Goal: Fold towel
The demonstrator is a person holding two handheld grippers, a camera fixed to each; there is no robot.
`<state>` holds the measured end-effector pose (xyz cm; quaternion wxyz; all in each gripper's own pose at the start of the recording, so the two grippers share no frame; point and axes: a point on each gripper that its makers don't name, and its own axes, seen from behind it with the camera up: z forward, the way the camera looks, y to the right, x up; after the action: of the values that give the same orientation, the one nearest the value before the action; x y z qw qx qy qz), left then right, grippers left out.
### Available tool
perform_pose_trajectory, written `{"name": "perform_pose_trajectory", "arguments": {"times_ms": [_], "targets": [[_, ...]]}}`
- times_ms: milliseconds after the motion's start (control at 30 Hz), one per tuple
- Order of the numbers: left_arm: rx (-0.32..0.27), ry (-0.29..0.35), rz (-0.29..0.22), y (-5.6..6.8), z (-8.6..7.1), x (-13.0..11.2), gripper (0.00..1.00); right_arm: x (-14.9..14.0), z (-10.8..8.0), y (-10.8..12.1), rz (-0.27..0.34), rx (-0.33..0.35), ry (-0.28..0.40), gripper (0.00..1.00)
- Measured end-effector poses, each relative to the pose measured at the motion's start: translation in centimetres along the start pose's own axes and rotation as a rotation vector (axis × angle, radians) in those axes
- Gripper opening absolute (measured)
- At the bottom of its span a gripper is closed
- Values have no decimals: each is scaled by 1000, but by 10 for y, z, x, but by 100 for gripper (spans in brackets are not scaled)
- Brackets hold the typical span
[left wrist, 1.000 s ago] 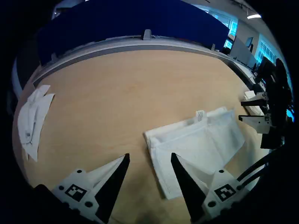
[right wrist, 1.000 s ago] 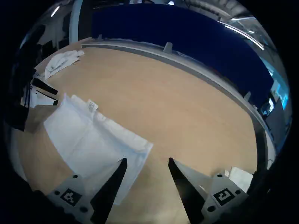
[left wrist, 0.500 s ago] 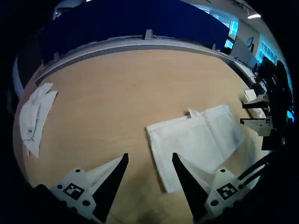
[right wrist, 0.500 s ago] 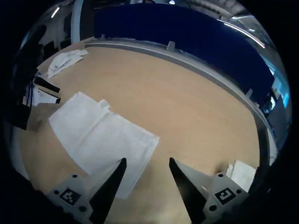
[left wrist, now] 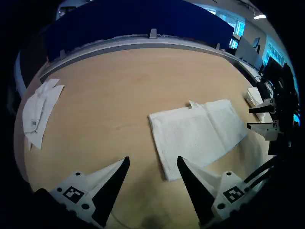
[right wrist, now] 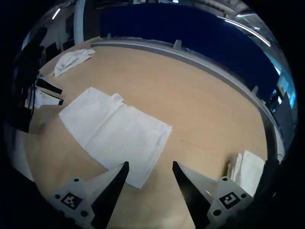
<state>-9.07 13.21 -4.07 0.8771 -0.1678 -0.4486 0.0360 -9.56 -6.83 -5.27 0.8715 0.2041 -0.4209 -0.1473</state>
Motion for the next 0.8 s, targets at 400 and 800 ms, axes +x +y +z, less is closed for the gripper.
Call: {"name": "perform_pose_trajectory", "arguments": {"times_ms": [400, 800], "targets": [[41, 15, -45, -10, -22, -12, 92, -12, 0, -10, -37, 58, -26, 88], [104, 28, -118, -28, -56, -34, 92, -25, 0, -21, -140, 141, -70, 87]]}}
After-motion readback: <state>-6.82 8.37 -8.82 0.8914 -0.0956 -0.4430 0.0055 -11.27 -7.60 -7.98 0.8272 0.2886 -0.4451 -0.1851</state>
